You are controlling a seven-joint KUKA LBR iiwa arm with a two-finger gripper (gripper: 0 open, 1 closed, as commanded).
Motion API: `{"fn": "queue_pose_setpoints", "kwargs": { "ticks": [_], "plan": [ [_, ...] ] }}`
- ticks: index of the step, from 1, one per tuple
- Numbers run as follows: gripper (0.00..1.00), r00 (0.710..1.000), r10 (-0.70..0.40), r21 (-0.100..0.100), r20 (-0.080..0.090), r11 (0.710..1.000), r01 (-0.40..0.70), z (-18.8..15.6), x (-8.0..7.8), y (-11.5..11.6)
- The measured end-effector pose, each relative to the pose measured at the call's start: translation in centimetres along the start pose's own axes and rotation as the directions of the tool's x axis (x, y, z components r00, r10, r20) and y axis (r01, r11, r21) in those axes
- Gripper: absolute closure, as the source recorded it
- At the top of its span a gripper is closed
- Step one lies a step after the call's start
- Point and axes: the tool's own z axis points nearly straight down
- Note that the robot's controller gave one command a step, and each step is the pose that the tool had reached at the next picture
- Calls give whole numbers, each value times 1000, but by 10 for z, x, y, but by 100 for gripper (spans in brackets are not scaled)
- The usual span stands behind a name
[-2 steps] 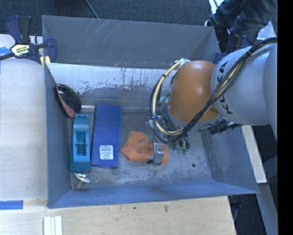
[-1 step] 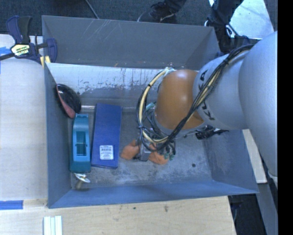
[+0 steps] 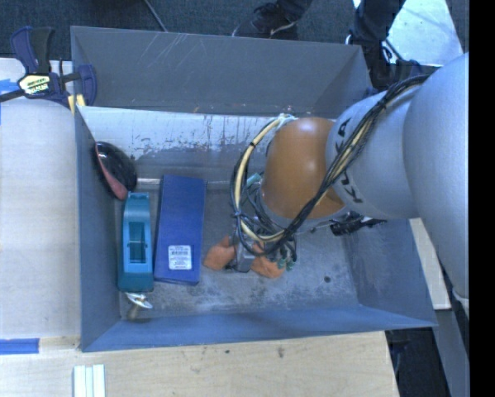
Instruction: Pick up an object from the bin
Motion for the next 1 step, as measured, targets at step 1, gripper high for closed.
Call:
{"fn": "queue_pose_setpoints", "kwargs": {
  "ticks": [1],
  "plan": [
    [100,1000,29,0,0,1000,-29,-124,21,3]
  ]
}}
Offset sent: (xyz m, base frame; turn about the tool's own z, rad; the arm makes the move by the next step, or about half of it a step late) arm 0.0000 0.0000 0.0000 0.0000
